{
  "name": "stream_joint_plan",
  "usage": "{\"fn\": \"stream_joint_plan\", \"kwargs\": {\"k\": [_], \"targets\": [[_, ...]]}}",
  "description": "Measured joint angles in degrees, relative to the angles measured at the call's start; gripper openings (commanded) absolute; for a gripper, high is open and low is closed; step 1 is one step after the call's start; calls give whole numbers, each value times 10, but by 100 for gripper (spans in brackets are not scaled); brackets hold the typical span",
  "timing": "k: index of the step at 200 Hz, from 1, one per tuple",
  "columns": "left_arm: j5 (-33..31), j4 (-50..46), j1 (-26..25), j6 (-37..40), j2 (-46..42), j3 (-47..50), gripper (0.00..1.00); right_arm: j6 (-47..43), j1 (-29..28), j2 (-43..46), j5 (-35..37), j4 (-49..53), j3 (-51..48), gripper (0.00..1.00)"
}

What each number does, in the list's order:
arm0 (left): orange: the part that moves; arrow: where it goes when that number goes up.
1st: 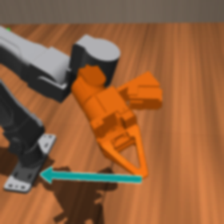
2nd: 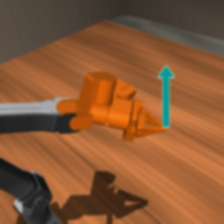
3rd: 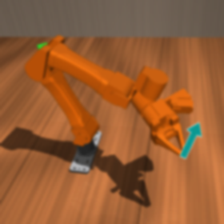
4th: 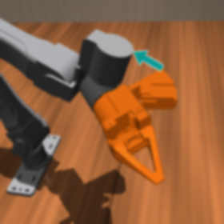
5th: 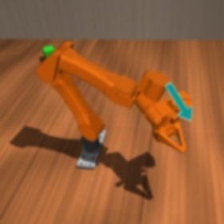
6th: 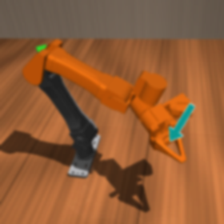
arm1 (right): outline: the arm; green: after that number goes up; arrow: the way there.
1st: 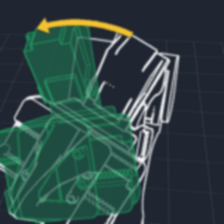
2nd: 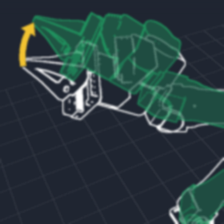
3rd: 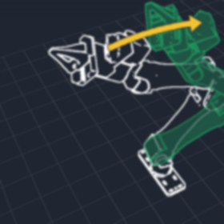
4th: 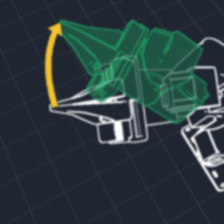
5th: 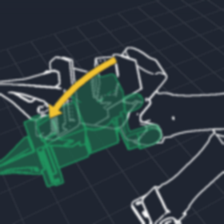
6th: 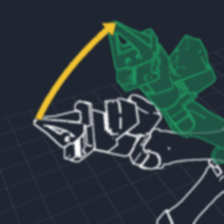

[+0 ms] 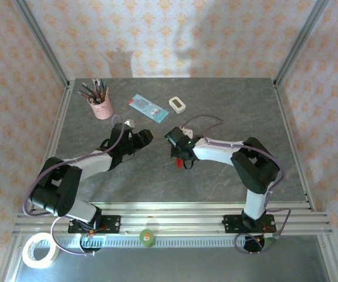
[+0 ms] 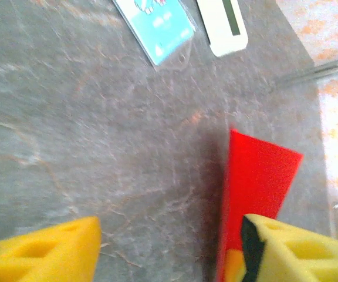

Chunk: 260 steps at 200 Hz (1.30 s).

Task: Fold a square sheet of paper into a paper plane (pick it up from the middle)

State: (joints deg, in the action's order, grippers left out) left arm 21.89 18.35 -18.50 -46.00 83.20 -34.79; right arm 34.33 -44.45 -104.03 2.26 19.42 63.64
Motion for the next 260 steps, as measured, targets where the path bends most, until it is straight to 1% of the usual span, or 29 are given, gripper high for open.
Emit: {"fn": "stream_joint_plan", "kwargs": {"k": [15, 38, 60, 87, 114, 134, 195, 216, 260], "targets": [[-21, -28, 7, 14, -13, 0, 79, -31, 34, 0, -4, 2, 13, 9], [-49, -63, 9, 32, -22, 0, 84, -82, 85, -6, -19, 7, 46, 9], [-63, -80, 10, 44, -22, 0, 85, -137, 127, -30, -42, 11, 86, 12], [-73, -87, 10, 46, -22, 0, 85, -192, 156, -78, -59, 24, 141, 14], [-74, -87, 10, 46, -21, 0, 85, -228, 169, -125, -72, 43, 184, 15], [-74, -87, 10, 46, -16, 0, 85, -243, 175, -143, -79, 54, 195, 18], [-73, -87, 10, 45, -9, 0, 85, -254, 178, -150, -81, 67, 196, 31], [-73, -87, 10, 45, -3, 0, 85, -254, 178, -151, -81, 67, 198, 33], [-71, -87, 10, 45, -1, 0, 85, -250, 178, -153, -75, 61, 196, 44]]}}
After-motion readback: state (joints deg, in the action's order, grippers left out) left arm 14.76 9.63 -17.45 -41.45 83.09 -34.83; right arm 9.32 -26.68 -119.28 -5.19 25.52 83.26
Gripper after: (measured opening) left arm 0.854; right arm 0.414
